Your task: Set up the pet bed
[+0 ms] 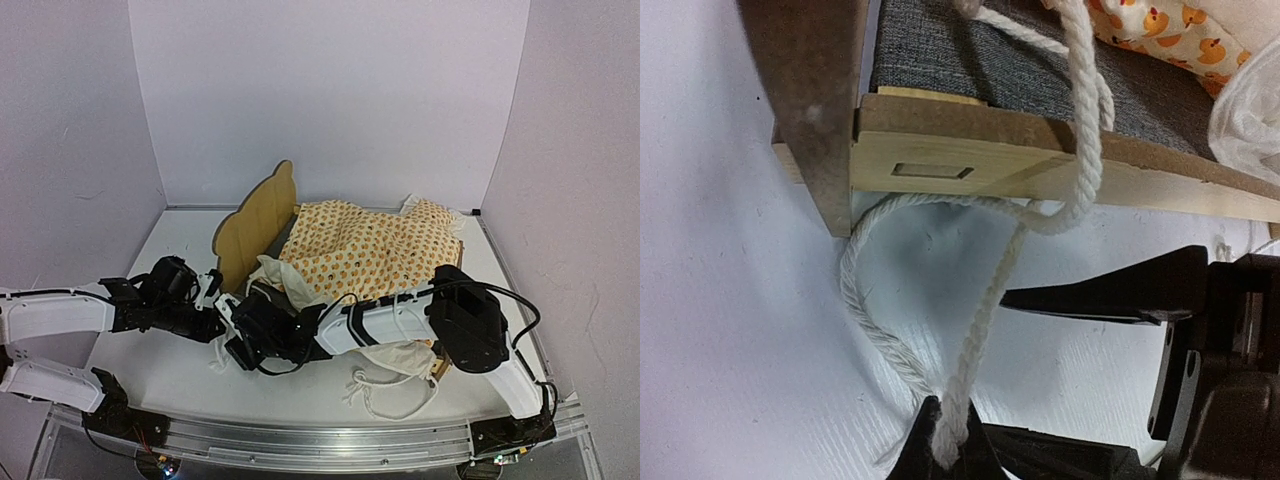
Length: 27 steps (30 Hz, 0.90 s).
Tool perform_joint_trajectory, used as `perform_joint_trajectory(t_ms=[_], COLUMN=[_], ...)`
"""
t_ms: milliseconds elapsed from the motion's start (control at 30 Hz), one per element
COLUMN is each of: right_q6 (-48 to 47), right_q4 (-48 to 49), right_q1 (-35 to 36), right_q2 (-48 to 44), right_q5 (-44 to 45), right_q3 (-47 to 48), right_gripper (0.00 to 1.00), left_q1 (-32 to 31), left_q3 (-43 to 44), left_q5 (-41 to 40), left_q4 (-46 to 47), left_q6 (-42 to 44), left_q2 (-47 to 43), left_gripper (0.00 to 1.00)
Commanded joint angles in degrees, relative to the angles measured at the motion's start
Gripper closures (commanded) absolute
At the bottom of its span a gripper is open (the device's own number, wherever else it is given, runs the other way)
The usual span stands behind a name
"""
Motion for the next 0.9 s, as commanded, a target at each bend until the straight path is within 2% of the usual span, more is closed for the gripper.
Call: perform_joint_trajectory(t_ms=[0,367,533,600,667,767,867], right_q6=[0.56,4.74,3.25,1.91,1.95,1.79,0.90], right_q4=[4.82,6.97,0.65,0.24,-0.09,0.11,0.01], right_q1=[2.76,3.75,4.56,5.01,5.15,5.08,4.80], right_q2=[1.22,6.74,9.61,9.24,7.24,1.07,-8.24], right_q5=[7.16,11.46,10.95,10.98,10.60,9.23,8.63], right_q3=[0.95,5.00,8.76,6.66,2.57,-4.68,-12.57], right_gripper=[0.42,0.29,0.29,0.34,0.46,0.76,1.00], left_q1=[0.06,0.06,0.06,0.04,0.04,0.06,-0.01], left_q3=[3.93,1.64,1.04,1.12,0.93,0.48,0.47], left_q5=[-1.89,-8.39,-8.21,-7.65,-7.48,-6.05,0.07], left_q4=[0.69,-0.04,-0.07,-0.13,-0.08,-0.09,-0.21], left_q6=[-2.15,-7.67,-8.89,-9.14,-9.22,-9.10,-7.90], left_q2=[-1.36,-4.65,-4.74,-4.65,-4.73,-4.72,-3.05], left_gripper=[0.96,0.93,0.93,0.93,0.93,0.93,0.99])
